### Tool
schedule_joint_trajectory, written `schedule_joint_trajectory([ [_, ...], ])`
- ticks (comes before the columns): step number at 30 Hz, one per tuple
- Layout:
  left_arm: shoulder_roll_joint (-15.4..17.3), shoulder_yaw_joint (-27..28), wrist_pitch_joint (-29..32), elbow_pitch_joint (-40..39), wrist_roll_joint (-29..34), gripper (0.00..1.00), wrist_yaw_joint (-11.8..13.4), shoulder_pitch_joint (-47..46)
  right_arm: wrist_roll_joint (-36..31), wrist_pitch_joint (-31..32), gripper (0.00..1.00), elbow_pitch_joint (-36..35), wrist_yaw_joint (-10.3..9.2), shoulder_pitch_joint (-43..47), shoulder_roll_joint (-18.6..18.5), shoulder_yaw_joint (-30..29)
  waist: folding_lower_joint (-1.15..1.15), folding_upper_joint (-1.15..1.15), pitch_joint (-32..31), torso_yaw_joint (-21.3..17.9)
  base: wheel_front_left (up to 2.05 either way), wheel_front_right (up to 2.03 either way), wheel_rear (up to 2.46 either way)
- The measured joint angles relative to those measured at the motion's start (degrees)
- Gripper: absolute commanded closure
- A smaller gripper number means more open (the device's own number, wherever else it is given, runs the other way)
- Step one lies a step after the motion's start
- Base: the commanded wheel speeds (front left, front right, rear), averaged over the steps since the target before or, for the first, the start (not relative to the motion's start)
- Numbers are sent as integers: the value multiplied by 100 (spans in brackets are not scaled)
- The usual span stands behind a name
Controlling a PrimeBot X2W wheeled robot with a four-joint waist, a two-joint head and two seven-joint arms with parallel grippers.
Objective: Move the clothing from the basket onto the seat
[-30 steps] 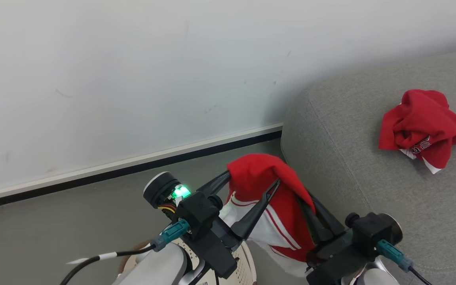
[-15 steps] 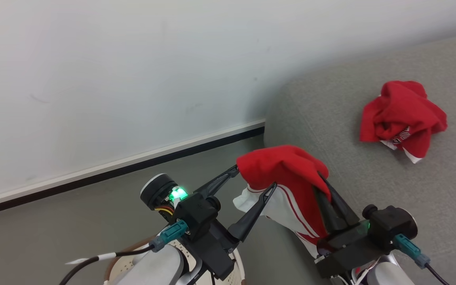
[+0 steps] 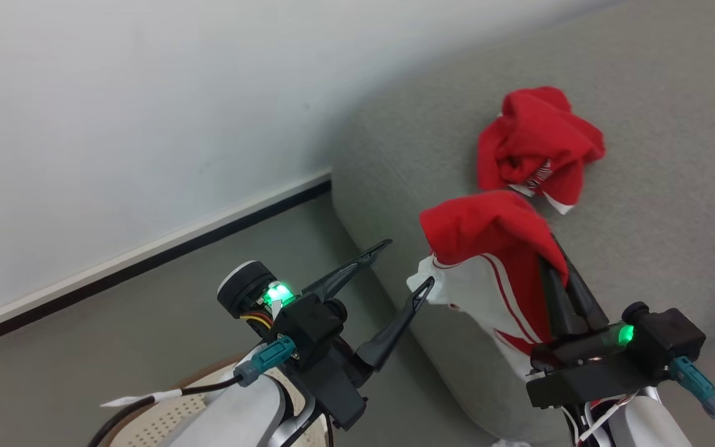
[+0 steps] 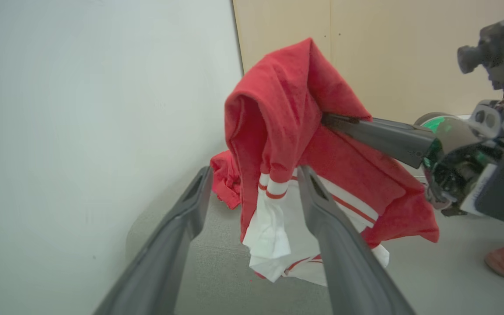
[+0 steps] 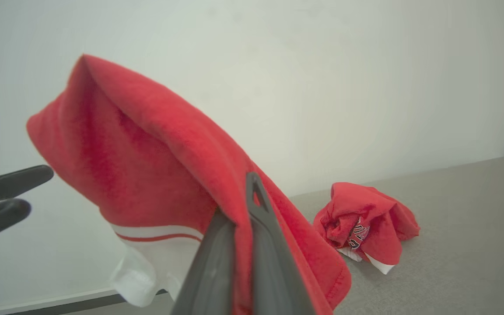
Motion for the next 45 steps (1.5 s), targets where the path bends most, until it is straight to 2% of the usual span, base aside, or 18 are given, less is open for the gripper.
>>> schedule_joint_trajectory([
  [5, -13, -163, 88, 21, 14, 0, -64, -178, -32, -1, 100, -221, 0, 105, 154, -315, 0, 0, 196, -370, 0, 0, 0],
  [14, -169, -609, -18, 424, -162, 0, -255, -727, -238, 0, 100, -635, 0, 551, 464, -925, 0, 0, 681, -653, 4, 4, 4],
  [23, 23, -714, -93, 487, -292, 0, -270, -799, -361, 0, 100, -742, 0, 602, 657, -899, 0, 0, 886, -719, 10, 10, 10],
  [27, 138, -726, 9, 377, -291, 0, -270, -840, -224, 0, 100, -781, 0, 456, 724, -999, 0, 0, 1035, -724, 0, 0, 0],
  [33, 411, -719, 414, 11, -215, 0, -202, -925, 189, 0, 100, -877, 0, -515, 749, -1330, 1, 0, 1446, -732, 0, 0, 0],
  [35, 519, -723, 578, -134, -182, 0, -196, -978, 599, 1, 100, -917, 0, -982, 765, -1501, 1, 0, 1628, -736, 0, 0, 0],
  [40, 646, -850, 879, -463, -105, 0, -213, -1260, 1154, 0, 100, -802, -1, -2322, 688, -2093, 1, 0, 2161, -693, 0, 0, 0],
  [41, 646, -850, 879, -463, -105, 0, -213, -1260, 1154, 0, 100, -802, -1, -2322, 688, -2093, 1, 0, 2161, -693, 0, 0, 0],
  [45, 727, -926, 1033, -627, -59, 0, -254, -1535, 1491, -1, 100, -553, -2, -3417, 277, -2519, 2, 1, 2628, -603, 0, 0, 0],
])
